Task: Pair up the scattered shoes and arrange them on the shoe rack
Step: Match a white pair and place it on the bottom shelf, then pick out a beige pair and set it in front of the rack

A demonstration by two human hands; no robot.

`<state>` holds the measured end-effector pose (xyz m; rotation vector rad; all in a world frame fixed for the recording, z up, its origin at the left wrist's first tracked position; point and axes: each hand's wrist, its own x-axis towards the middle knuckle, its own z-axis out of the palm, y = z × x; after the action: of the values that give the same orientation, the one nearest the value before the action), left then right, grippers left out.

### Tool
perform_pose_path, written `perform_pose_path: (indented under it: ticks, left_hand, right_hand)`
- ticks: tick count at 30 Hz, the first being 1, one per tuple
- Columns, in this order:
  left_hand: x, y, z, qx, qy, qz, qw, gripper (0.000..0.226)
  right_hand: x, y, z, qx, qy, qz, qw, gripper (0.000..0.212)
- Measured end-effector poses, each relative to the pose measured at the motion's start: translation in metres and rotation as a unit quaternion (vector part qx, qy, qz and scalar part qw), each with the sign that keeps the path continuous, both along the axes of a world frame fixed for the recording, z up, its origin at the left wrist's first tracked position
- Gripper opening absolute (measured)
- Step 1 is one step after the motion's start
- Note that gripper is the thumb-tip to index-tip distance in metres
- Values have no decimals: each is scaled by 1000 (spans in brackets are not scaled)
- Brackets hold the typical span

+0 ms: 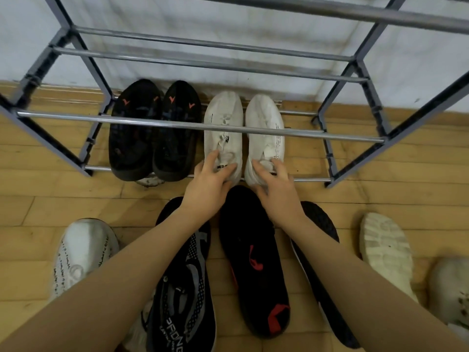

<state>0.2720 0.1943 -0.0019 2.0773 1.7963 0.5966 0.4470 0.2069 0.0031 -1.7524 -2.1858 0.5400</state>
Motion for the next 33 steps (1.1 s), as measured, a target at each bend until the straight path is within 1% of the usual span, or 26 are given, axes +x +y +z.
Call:
perform_pose_path:
  ticks: [2, 4, 9, 13, 16, 20, 22, 25, 29, 32, 33]
  left_hand:
    - [3, 5, 3, 10, -5, 12, 1000, 42]
    - [5, 10, 4, 7, 9, 21, 1000, 42]
    - [8, 7, -4, 6, 96, 29, 995, 41]
    - [8, 7, -1, 23, 128, 41, 991, 41]
    - [9, 3, 8, 29, 114, 35, 992, 43]
    - [16, -12, 24, 28, 89, 0, 996, 48]
    - [25, -25, 32, 22, 64, -27, 997, 49]
    - [41, -49, 45, 16, 29, -41, 999, 47]
    - [73, -78, 61, 10, 13, -67, 998, 40]
    - [107, -98, 64, 18, -4, -114, 993, 39]
    - [120, -104, 63, 5, 0, -130, 992, 41]
  right_hand:
    - [-1, 5, 1, 32, 10, 5, 999, 52]
    - [-2, 13, -1, 48, 14, 5, 999, 50]
    - [-9, 10, -4, 30, -58, -9, 998, 50]
    - [-7, 9, -2, 21, -61, -18, 998, 48]
    - [-2, 3, 5, 25, -49, -26, 998, 46]
    - [5, -20, 22, 48, -2, -32, 998, 45]
    - [13, -34, 31, 39, 10, -43, 998, 46]
    - [32, -56, 50, 22, 27, -74, 997, 45]
    - [75, -91, 68, 4, 20, -113, 993, 42]
    - [117, -120, 69, 2, -7, -158, 987, 41]
    - [129, -130, 67, -1, -9, -178, 984, 41]
